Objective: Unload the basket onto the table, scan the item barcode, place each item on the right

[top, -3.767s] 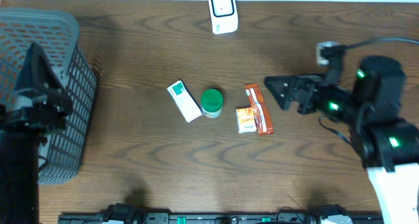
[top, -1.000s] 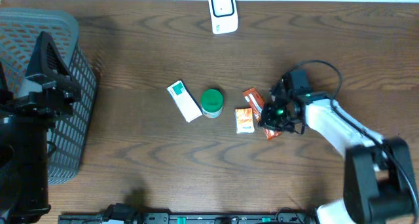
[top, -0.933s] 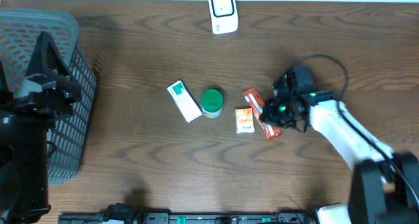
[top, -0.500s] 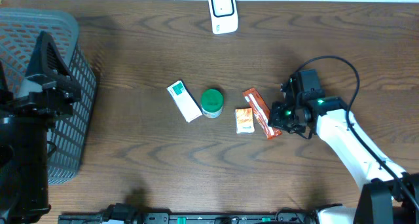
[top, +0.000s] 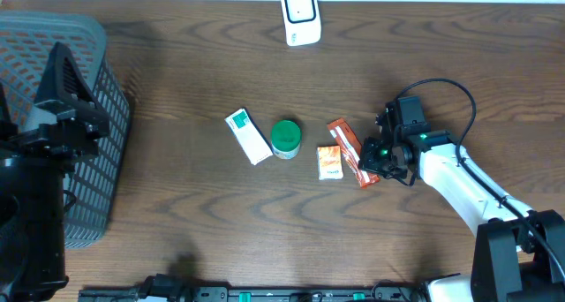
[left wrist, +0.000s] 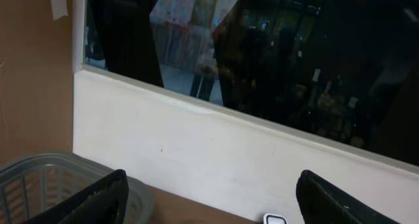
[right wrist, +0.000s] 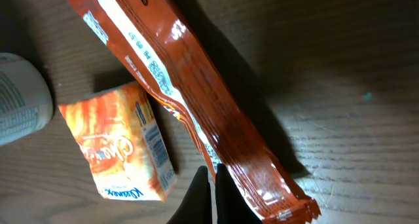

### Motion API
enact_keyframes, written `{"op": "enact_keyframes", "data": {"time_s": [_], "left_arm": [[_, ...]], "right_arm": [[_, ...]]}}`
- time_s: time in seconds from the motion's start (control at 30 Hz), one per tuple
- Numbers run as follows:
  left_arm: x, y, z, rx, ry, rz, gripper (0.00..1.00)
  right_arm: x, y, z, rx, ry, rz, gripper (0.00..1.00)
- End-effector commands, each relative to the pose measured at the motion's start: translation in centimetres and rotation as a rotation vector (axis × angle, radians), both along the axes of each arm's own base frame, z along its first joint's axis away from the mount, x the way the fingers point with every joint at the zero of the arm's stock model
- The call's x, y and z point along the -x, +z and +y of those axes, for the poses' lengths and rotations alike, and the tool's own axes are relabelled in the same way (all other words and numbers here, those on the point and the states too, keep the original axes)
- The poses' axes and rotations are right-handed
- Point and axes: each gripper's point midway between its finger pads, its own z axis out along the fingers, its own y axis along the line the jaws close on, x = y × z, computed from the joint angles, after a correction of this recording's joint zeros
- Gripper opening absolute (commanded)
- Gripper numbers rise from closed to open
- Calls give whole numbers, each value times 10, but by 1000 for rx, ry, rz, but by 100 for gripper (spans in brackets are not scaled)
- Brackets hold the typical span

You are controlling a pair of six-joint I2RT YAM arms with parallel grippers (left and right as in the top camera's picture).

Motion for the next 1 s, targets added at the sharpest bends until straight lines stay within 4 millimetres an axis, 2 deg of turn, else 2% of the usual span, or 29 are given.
{"op": "enact_keyframes", "data": {"time_s": [0.0,0.13,0.4,0.5,0.63,0.7,0.9,0.97], "left_arm": [[1,1,2,13,7,-6,82],[1,1,2,13,7,-6,82],[1,1,2,13,7,-6,82],[1,1,2,13,7,-6,82],[1,1,2,13,7,-6,82],[1,0,2,13,7,-5,82],[1,0,2,13,7,-3,82],[1,0,2,13,7,-3,82]], "right_arm": [[0,-5,0,9,-15,5,1],[2,-16,-6,44,-30,34,1],[24,-59,-5,56,-25,195,1],[26,-63,-3,51,-18,211,1],[17,-51,0,35,-18,172,1],[11,-38,3,20,-16,142,1],[-10,16,8,-17,-15,0,1],[-14,29,9,-27,-14,-40,1]]}}
